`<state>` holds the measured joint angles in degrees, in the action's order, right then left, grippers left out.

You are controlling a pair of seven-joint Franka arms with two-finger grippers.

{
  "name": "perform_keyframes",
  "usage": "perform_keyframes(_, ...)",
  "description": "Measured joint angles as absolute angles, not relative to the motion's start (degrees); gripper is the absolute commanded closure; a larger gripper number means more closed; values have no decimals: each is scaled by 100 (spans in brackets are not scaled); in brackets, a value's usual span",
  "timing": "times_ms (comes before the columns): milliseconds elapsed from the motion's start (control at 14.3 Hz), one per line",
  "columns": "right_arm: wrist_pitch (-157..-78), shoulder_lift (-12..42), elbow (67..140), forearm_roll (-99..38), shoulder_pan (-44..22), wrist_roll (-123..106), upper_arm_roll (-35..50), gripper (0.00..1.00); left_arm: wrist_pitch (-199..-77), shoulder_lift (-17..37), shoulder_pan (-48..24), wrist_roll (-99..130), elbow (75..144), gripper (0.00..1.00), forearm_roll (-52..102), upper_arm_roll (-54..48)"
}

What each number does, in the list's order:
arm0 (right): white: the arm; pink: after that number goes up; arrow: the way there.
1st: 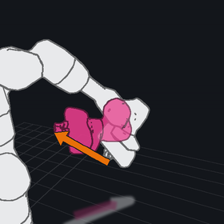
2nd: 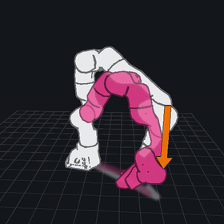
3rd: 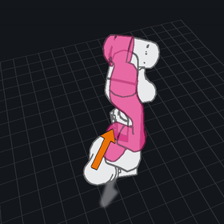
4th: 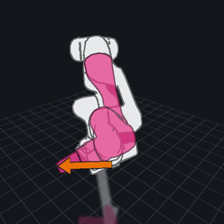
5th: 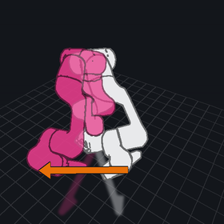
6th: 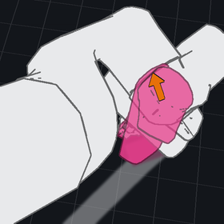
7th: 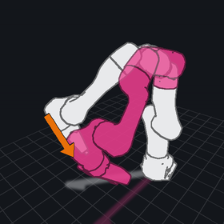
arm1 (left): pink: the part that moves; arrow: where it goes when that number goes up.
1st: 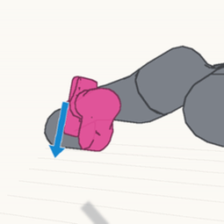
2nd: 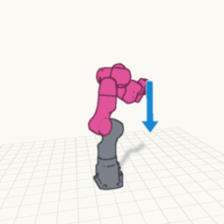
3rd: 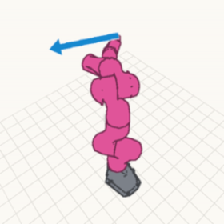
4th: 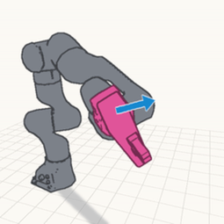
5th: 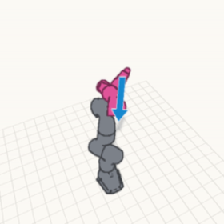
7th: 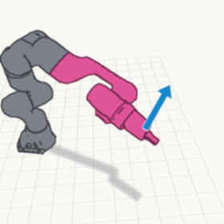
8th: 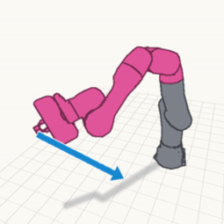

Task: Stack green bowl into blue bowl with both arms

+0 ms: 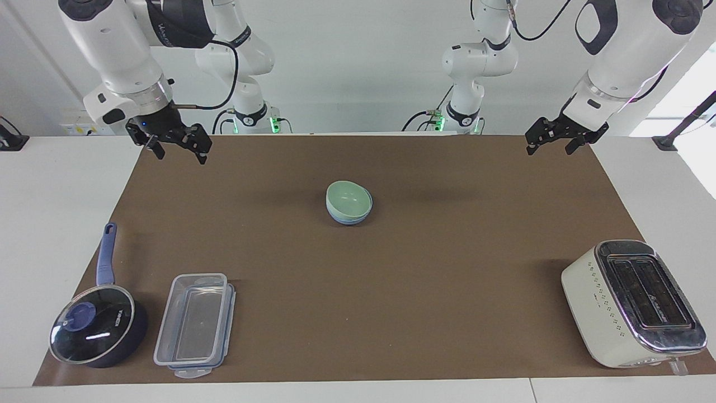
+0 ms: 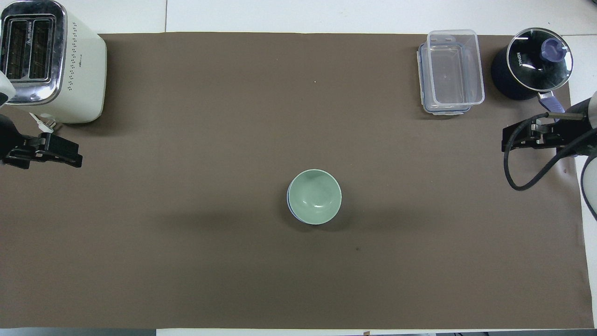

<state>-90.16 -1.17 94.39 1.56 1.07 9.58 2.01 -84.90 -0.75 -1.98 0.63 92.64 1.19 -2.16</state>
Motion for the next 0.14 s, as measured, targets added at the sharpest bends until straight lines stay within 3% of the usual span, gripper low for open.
perform_keyframes(140,-9016,-117,9440,156,108,958,203,0,-8490,-75,-198,63,9264,0,119,-216)
